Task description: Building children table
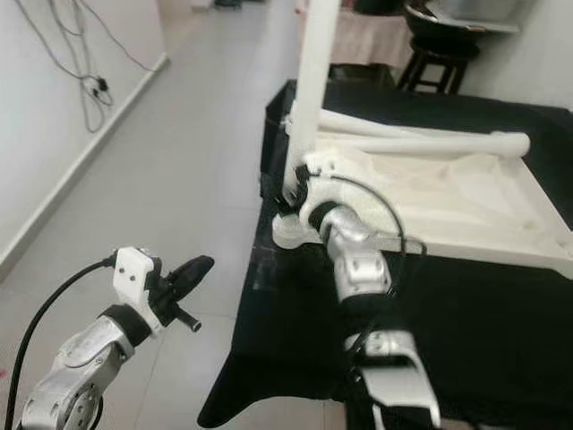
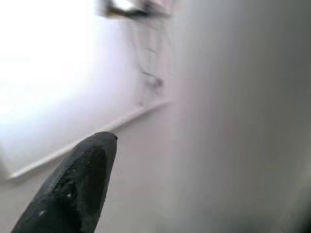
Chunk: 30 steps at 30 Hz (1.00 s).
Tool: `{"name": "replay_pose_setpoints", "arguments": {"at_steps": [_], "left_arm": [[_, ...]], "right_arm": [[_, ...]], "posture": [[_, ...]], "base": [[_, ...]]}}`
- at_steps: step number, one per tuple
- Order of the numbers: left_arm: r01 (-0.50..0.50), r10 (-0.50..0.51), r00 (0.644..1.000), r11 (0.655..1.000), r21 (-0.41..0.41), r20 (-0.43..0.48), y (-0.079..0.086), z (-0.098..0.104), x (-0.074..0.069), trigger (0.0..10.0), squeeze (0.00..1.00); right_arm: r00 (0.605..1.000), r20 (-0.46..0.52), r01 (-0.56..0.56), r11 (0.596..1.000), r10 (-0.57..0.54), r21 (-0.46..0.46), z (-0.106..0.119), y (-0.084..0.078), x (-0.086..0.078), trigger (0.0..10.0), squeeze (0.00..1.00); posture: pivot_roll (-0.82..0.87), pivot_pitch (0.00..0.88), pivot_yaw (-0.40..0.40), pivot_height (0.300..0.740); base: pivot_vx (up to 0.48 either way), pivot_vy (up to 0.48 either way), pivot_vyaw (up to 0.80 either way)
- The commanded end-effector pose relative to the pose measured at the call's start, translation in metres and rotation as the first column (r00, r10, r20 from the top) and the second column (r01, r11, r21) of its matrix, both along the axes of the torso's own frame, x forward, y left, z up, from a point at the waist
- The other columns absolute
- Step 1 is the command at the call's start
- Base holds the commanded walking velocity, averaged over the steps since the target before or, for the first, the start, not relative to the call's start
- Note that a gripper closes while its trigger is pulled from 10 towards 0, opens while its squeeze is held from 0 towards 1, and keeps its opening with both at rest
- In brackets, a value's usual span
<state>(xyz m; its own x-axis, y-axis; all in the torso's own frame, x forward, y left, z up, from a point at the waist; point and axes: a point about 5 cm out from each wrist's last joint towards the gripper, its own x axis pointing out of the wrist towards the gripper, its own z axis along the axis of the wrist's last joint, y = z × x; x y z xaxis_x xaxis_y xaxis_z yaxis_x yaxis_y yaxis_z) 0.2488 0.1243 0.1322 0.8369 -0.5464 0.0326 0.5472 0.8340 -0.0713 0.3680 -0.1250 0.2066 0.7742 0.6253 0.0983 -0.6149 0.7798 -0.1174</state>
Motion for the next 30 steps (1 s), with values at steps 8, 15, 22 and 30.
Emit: {"name": "replay_pose_setpoints", "arguments": {"at_steps": [8,15,22,30], "left_arm": [[0.002,-0.002,1.000,1.000,-0.005,-0.008,-0.003,-0.001,-0.003,10.0,0.00],[0.001,-0.001,1.000,1.000,-0.004,-0.009,-0.004,-0.001,-0.004,10.0,0.00],[0.002,-0.002,1.000,1.000,-0.005,-0.012,-0.005,-0.001,-0.004,10.0,0.00],[0.006,-0.006,1.000,1.000,-0.007,-0.016,-0.004,-0.001,-0.005,10.0,0.00]], "right_arm": [[0.947,-0.128,-0.312,0.938,0.295,-0.148,-0.025,0.001,0.001,10.0,0.00],[0.959,-0.135,-0.264,0.958,0.248,-0.114,-0.017,-0.005,0.014,10.0,0.00],[0.950,-0.158,-0.286,0.954,0.271,-0.085,-0.022,-0.013,0.014,0.0,0.00],[0.954,-0.166,-0.267,0.959,0.249,-0.094,-0.033,-0.023,0.010,0.0,0.00]], "posture": [[0.09,0.102,-0.070,0.740],[0.10,0.105,-0.072,0.740],[0.10,0.108,-0.066,0.740],[0.08,0.108,-0.052,0.740]], "base": [[0.000,0.000,0.00],[0.000,0.000,0.00],[0.000,0.000,0.00],[0.000,0.000,0.00]]}}
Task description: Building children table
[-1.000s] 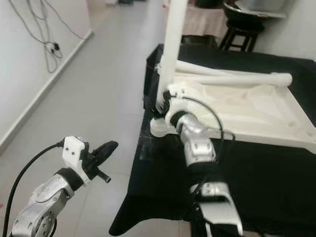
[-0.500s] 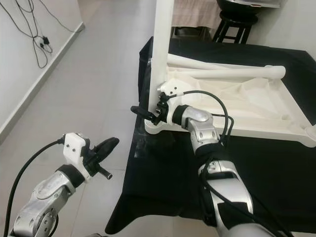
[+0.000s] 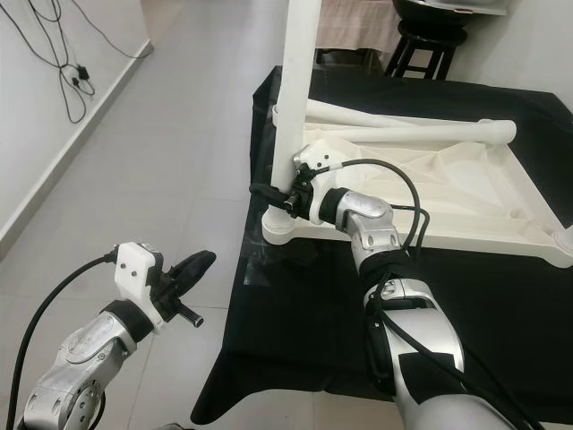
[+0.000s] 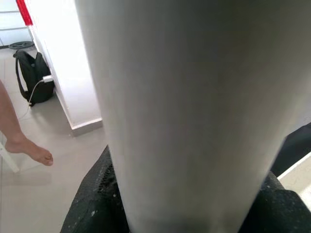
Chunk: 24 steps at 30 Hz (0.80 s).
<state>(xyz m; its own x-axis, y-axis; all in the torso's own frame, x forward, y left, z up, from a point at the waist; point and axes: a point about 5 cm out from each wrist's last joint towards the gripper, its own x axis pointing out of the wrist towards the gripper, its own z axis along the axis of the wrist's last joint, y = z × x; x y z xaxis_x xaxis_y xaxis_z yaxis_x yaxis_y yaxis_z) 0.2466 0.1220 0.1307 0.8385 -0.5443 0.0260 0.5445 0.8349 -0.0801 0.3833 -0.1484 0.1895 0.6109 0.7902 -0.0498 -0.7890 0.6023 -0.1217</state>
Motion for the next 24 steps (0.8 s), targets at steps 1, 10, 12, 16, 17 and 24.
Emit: {"name": "replay_pose_setpoints", "arguments": {"at_steps": [1,10,12,16,17,24], "left_arm": [[0.012,-0.012,1.000,1.000,-0.004,-0.009,-0.001,0.000,-0.003,10.0,0.00],[0.016,-0.016,1.000,1.000,-0.003,-0.013,0.002,-0.001,-0.004,10.0,0.00],[0.019,-0.019,1.000,1.000,-0.001,-0.015,0.003,-0.001,-0.004,10.0,0.00],[0.026,-0.026,0.999,1.000,0.000,-0.020,0.003,-0.002,-0.001,10.0,0.00],[0.033,-0.033,0.999,0.999,0.003,-0.019,0.002,-0.002,-0.001,10.0,0.00],[0.003,-0.003,1.000,1.000,0.001,-0.006,0.003,0.000,0.000,10.0,0.00]], "right_arm": [[0.999,-0.046,0.007,1.000,-0.008,-0.019,-0.023,-0.007,-0.008,0.0,0.00],[0.682,-0.047,0.713,0.679,-0.729,-0.176,-0.065,-0.036,-0.020,0.0,0.00],[0.637,-0.073,0.755,0.640,-0.768,-0.145,-0.069,-0.020,-0.037,0.0,0.00],[0.714,-0.053,0.697,0.716,-0.699,-0.050,-0.054,0.008,-0.049,0.0,0.00],[0.713,-0.036,0.699,0.714,-0.700,-0.047,-0.052,0.007,-0.043,0.0,0.00],[0.659,-0.023,0.751,0.659,-0.752,-0.044,-0.034,0.011,-0.029,10.0,0.00]], "posture": [[0.07,0.105,-0.053,0.740],[0.05,0.106,-0.054,0.740],[0.05,0.112,-0.043,0.740],[0.03,0.097,-0.034,0.740],[0.05,0.098,-0.050,0.740],[0.05,0.098,-0.051,0.740]], "base": [[0.000,0.000,0.00],[0.000,0.000,0.00],[0.000,0.000,0.00],[0.000,0.000,0.00],[0.000,0.000,0.00],[0.000,0.000,0.00]]}}
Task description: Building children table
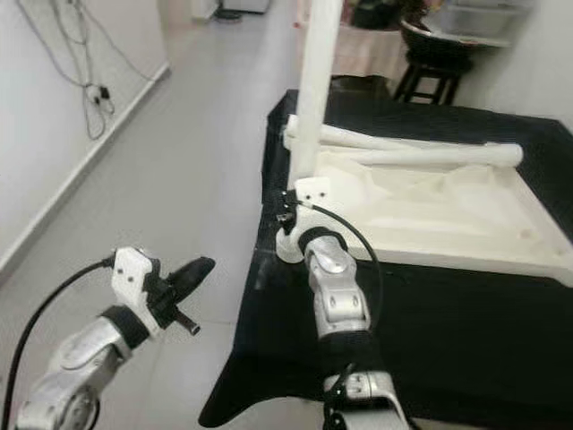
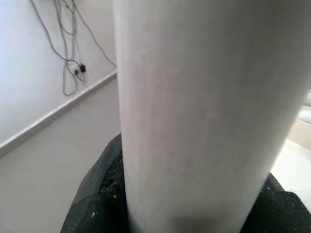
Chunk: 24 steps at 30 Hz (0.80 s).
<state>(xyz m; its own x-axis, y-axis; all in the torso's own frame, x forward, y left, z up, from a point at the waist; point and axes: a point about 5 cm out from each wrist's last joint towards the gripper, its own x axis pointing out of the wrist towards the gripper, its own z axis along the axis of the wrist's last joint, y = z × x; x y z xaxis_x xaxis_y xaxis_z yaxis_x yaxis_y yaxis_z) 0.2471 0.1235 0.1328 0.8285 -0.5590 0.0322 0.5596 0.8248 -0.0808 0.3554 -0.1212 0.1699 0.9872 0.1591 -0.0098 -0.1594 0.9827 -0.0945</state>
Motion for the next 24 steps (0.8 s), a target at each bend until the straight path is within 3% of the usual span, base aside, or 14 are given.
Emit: {"name": "replay_pose_setpoints", "arguments": {"at_steps": [1,7,8,9,10,12,14,15,16,20,23,24], "left_arm": [[-0.015,0.015,1.000,1.000,0.004,-0.010,0.001,-0.002,0.000,10.0,0.00],[-0.004,0.004,1.000,1.000,-0.001,-0.014,0.000,-0.002,0.000,10.0,0.00],[-0.003,0.003,1.000,1.000,-0.002,-0.014,0.000,-0.002,0.000,10.0,0.00],[-0.002,0.002,1.000,1.000,-0.003,-0.014,0.000,-0.002,0.000,10.0,0.00],[-0.002,0.002,1.000,1.000,-0.003,-0.013,0.000,-0.002,0.001,10.0,0.00],[-0.002,0.002,1.000,1.000,-0.003,-0.013,-0.001,-0.002,0.001,10.0,0.00],[-0.004,0.004,1.000,1.000,-0.003,-0.011,-0.001,-0.001,0.001,10.0,0.00],[-0.006,0.006,1.000,1.000,-0.004,-0.011,-0.001,-0.001,0.001,10.0,0.00],[-0.006,0.006,1.000,1.000,-0.004,-0.011,-0.001,-0.001,0.001,10.0,0.00],[-0.006,0.006,1.000,1.000,-0.003,-0.011,-0.001,-0.002,0.001,10.0,0.00],[-0.005,0.005,1.000,1.000,-0.003,-0.011,-0.001,-0.002,0.001,10.0,0.00],[-0.006,0.005,1.000,1.000,-0.002,-0.011,-0.001,-0.002,0.001,10.0,0.00]], "right_arm": [[0.991,-0.080,0.106,0.993,-0.110,-0.049,-0.012,-0.017,-0.001,10.0,1.00],[0.986,-0.088,0.140,0.988,-0.145,-0.064,-0.004,-0.030,0.005,10.0,1.00],[0.992,-0.069,0.099,0.994,-0.102,-0.047,0.002,-0.031,0.010,10.0,0.80],[0.996,-0.053,0.067,0.997,-0.069,-0.035,0.006,-0.031,0.013,10.0,0.80],[1.000,-0.001,-0.007,1.000,0.007,-0.020,0.014,-0.029,0.017,10.0,0.00],[0.998,0.037,-0.056,0.998,0.057,-0.016,0.020,-0.028,0.020,10.0,0.00],[0.974,0.077,-0.211,0.977,0.213,-0.035,0.027,-0.024,0.022,10.0,0.00],[0.944,0.076,-0.318,0.947,0.321,-0.040,0.030,-0.022,0.022,10.0,0.00],[0.944,0.076,-0.318,0.947,0.321,-0.040,0.030,-0.022,0.022,10.0,0.00],[0.809,0.026,-0.585,0.809,0.587,-0.062,0.034,-0.016,0.023,10.0,0.00],[0.786,0.015,-0.617,0.785,0.619,-0.059,0.033,-0.015,0.022,10.0,0.00],[0.762,0.008,-0.647,0.761,0.648,-0.045,0.033,-0.014,0.023,10.0,0.00]], "posture": [[0.05,0.098,-0.051,0.740],[0.04,0.103,-0.052,0.740],[0.04,0.104,-0.053,0.740],[0.04,0.104,-0.053,0.740],[0.04,0.104,-0.053,0.740],[0.04,0.103,-0.054,0.740],[0.05,0.103,-0.055,0.740],[0.05,0.101,-0.053,0.740],[0.05,0.101,-0.053,0.740],[0.06,0.099,-0.053,0.740],[0.06,0.099,-0.053,0.740],[0.06,0.099,-0.052,0.740]], "base": [[0.000,0.000,0.00],[0.000,0.000,0.00],[0.000,0.000,0.00],[0.000,0.000,0.00],[0.000,0.000,0.00],[0.000,0.000,0.00],[0.000,0.000,0.00],[0.000,0.000,0.00],[0.000,0.000,0.00],[0.000,0.000,0.00],[0.000,0.000,0.00],[0.000,0.000,0.00]]}}
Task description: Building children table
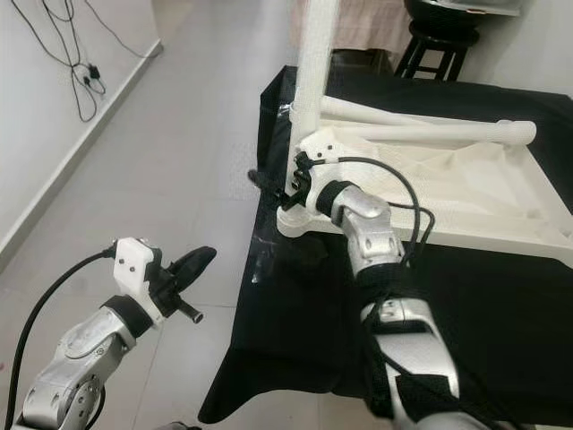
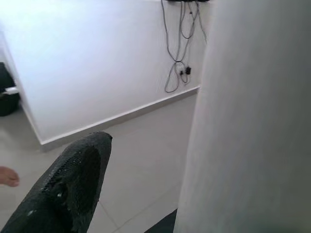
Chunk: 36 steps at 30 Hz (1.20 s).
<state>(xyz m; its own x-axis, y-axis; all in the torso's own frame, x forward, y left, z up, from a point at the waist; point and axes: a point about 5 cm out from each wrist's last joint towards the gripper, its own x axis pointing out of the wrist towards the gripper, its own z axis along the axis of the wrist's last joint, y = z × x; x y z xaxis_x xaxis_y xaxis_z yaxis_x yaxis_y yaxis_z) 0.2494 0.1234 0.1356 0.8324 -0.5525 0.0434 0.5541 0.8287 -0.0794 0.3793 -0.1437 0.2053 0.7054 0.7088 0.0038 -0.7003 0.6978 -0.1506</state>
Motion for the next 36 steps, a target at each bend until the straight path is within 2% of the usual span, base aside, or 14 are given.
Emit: {"name": "replay_pose_setpoints", "arguments": {"at_steps": [1,2,3,4,15,23,24,25,26,28,29,30,32,36], "left_arm": [[0.002,-0.002,1.000,1.000,0.004,-0.022,-0.001,-0.005,-0.002,10.0,0.00],[0.002,-0.002,1.000,1.000,0.005,-0.022,-0.001,-0.005,-0.002,10.0,0.00],[0.002,-0.002,1.000,1.000,0.005,-0.022,-0.001,-0.005,-0.002,10.0,0.00],[0.001,-0.001,1.000,1.000,0.006,-0.022,-0.001,-0.005,-0.002,10.0,0.00],[-0.001,0.001,1.000,1.000,0.006,-0.023,-0.001,-0.005,-0.003,10.0,0.00],[0.001,-0.001,1.000,1.000,0.001,-0.025,0.000,-0.005,-0.003,10.0,0.00],[0.003,-0.003,1.000,1.000,0.003,-0.026,0.001,-0.005,-0.003,10.0,0.00],[0.003,-0.003,1.000,1.000,0.003,-0.026,0.001,-0.005,-0.003,10.0,0.00],[0.004,-0.004,1.000,1.000,0.004,-0.027,0.001,-0.006,-0.003,10.0,0.00],[0.004,-0.004,1.000,1.000,0.004,-0.027,0.001,-0.006,-0.003,10.0,0.00],[0.005,-0.005,1.000,1.000,0.006,-0.028,0.001,-0.006,-0.003,10.0,0.00],[0.005,-0.005,1.000,1.000,0.006,-0.028,0.001,-0.006,-0.003,10.0,0.00],[0.008,-0.007,1.000,1.000,0.007,-0.029,0.000,-0.007,-0.002,10.0,0.00],[0.007,-0.007,1.000,1.000,0.009,-0.027,0.000,-0.007,-0.001,10.0,0.00]], "right_arm": [[0.994,-0.028,-0.105,0.994,0.105,0.005,-0.002,0.010,-0.001,10.0,0.00],[0.990,-0.041,-0.137,0.990,0.138,0.027,-0.001,0.011,0.001,5.0,0.00],[0.990,-0.041,-0.137,0.990,0.138,0.027,-0.001,0.011,0.001,5.0,0.00],[0.986,-0.055,-0.158,0.987,0.160,0.039,-0.001,0.011,0.003,0.0,0.00],[0.987,-0.074,-0.141,0.990,0.143,0.024,-0.006,0.001,0.008,0.0,0.00],[0.997,-0.077,0.018,0.999,-0.021,-0.047,-0.027,-0.015,0.003,0.0,0.00],[0.874,-0.172,0.461,0.887,-0.455,-0.008,-0.059,-0.015,-0.004,0.0,0.00],[0.874,-0.172,0.461,0.887,-0.455,-0.008,-0.059,-0.015,-0.004,0.0,0.00],[0.733,-0.231,0.657,0.754,-0.640,-0.005,-0.072,-0.019,-0.012,0.0,0.00],[0.733,-0.231,0.657,0.754,-0.640,-0.005,-0.072,-0.019,-0.012,0.0,0.00],[0.712,-0.237,0.681,0.732,-0.661,0.007,-0.076,-0.001,-0.024,0.0,0.00],[0.712,-0.237,0.681,0.732,-0.661,0.007,-0.076,-0.001,-0.024,0.0,0.00],[0.820,-0.182,0.554,0.832,-0.542,0.020,-0.070,0.036,-0.029,0.0,0.00],[0.843,-0.152,0.524,0.851,-0.516,0.017,-0.066,0.041,-0.024,0.0,0.00]], "posture": [[0.06,0.099,-0.052,0.740],[0.07,0.099,-0.052,0.740],[0.07,0.099,-0.052,0.740],[0.07,0.099,-0.052,0.740],[0.07,0.103,-0.054,0.740],[0.05,0.102,-0.055,0.740],[0.05,0.100,-0.055,0.740],[0.05,0.100,-0.055,0.740],[0.05,0.100,-0.055,0.740],[0.05,0.100,-0.055,0.740],[0.05,0.095,-0.052,0.740],[0.05,0.095,-0.052,0.740],[0.05,0.080,-0.058,0.740],[0.05,0.077,-0.066,0.740]], "base": [[0.000,0.000,0.00],[0.000,0.000,0.00],[0.000,0.000,0.00],[0.000,0.000,0.00],[0.000,0.000,0.00],[0.000,0.000,0.00],[0.000,0.000,0.00],[0.000,0.000,0.00],[0.000,0.000,0.00],[0.000,0.000,0.00],[0.000,0.000,0.00],[0.000,0.000,0.00],[0.000,0.000,0.00],[0.000,0.000,0.00]]}}
